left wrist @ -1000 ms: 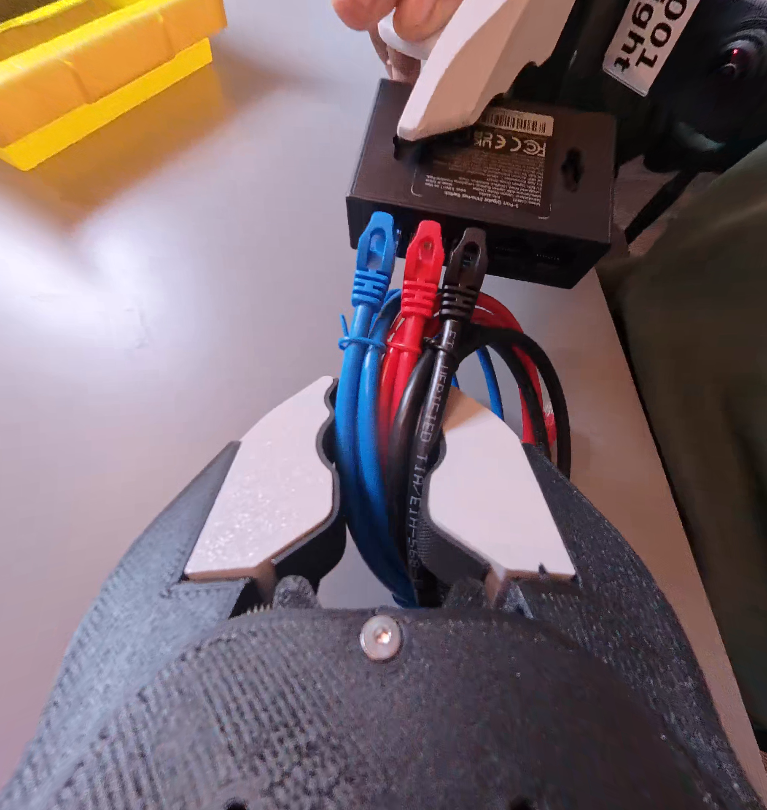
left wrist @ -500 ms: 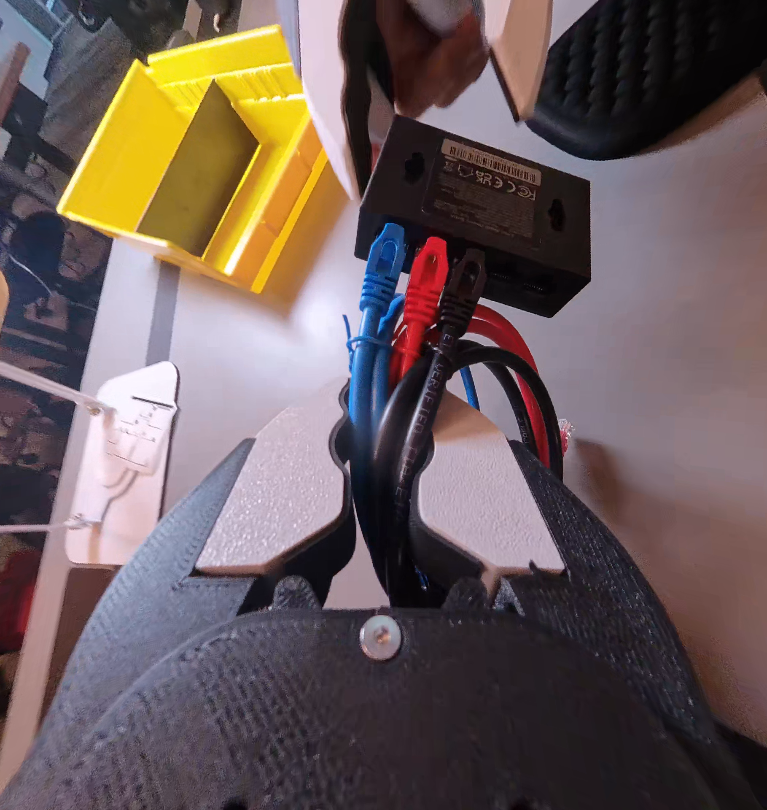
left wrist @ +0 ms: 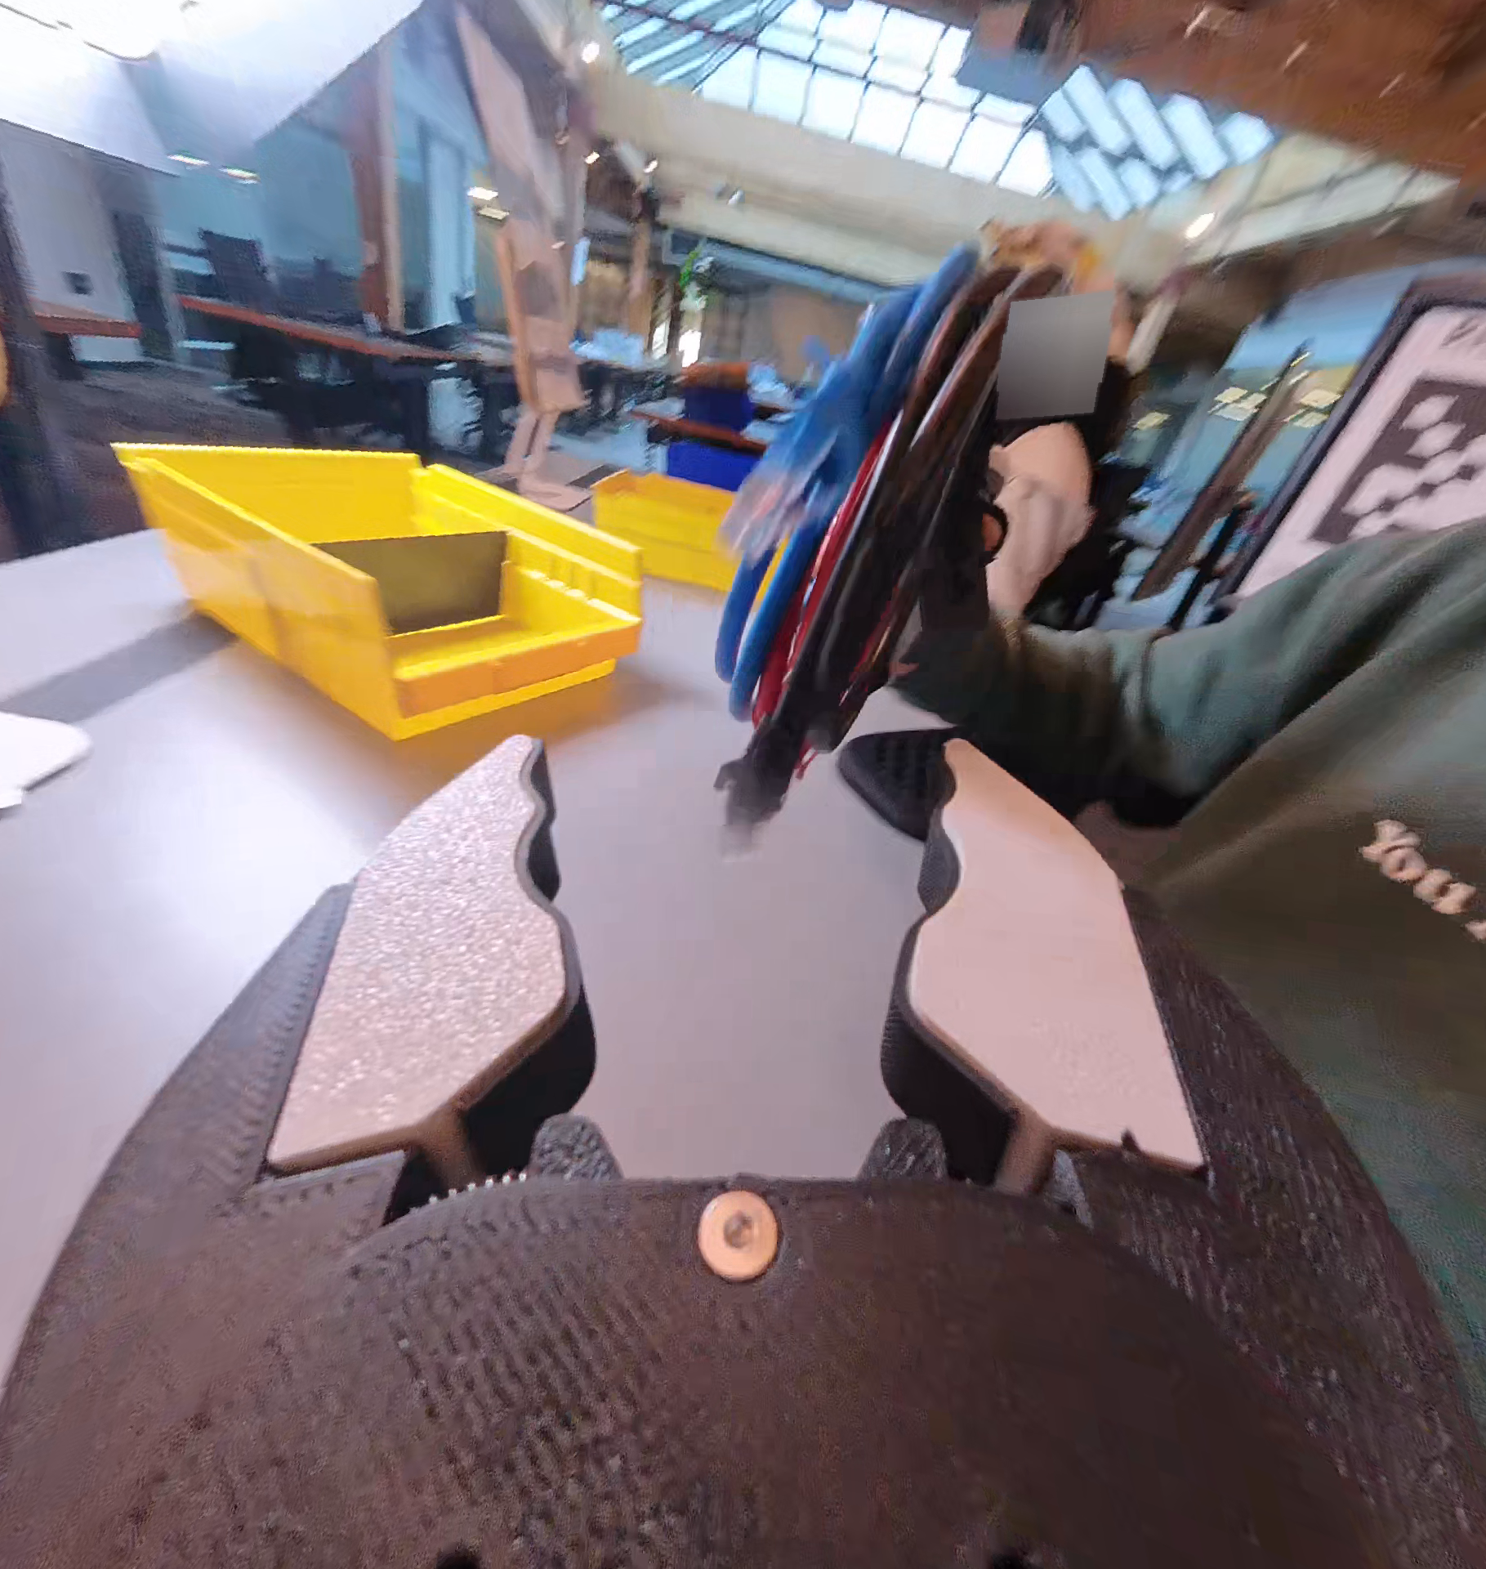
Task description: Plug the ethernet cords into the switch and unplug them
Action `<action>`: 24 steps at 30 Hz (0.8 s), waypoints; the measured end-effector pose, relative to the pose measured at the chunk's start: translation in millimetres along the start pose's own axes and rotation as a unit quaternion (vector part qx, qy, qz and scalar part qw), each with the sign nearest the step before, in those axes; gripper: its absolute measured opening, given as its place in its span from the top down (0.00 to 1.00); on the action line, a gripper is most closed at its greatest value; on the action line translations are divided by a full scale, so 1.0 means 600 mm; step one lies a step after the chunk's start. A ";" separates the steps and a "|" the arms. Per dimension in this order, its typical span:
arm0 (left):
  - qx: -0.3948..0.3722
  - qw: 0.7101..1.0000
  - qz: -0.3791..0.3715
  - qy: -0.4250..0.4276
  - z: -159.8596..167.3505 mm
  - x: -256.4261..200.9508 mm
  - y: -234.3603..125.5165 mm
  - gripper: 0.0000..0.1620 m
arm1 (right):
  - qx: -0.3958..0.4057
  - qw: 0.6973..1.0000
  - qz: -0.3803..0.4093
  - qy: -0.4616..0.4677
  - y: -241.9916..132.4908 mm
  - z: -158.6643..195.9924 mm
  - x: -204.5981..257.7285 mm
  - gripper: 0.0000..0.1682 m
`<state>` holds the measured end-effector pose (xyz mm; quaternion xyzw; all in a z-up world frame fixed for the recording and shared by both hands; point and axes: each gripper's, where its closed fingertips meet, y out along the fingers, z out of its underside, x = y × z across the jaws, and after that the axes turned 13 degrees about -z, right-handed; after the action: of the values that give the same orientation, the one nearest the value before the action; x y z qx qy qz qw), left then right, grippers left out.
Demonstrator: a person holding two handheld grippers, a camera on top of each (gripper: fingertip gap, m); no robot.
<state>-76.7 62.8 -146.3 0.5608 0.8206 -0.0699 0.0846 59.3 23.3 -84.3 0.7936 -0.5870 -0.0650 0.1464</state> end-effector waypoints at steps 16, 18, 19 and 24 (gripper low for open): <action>0.130 0.991 -0.028 -0.009 0.033 -0.024 0.058 0.87 | 0.372 0.911 0.170 -0.042 0.017 0.082 -0.091 0.60; 0.150 0.988 -0.029 0.010 0.048 -0.036 0.064 0.87 | 0.401 0.905 0.139 0.000 0.036 0.119 -0.090 0.67; 0.154 0.987 -0.038 0.020 0.055 -0.033 0.060 0.87 | 0.413 0.900 0.139 0.013 0.034 0.131 -0.095 0.71; 0.053 0.996 -0.063 0.030 0.009 -0.021 0.027 0.74 | 0.352 0.923 0.151 0.030 0.021 0.072 -0.126 0.89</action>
<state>-56.9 56.3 -149.2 0.5139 0.8515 -0.1013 0.0252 13.1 85.3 -126.3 0.6974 -0.6805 0.1922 -0.1170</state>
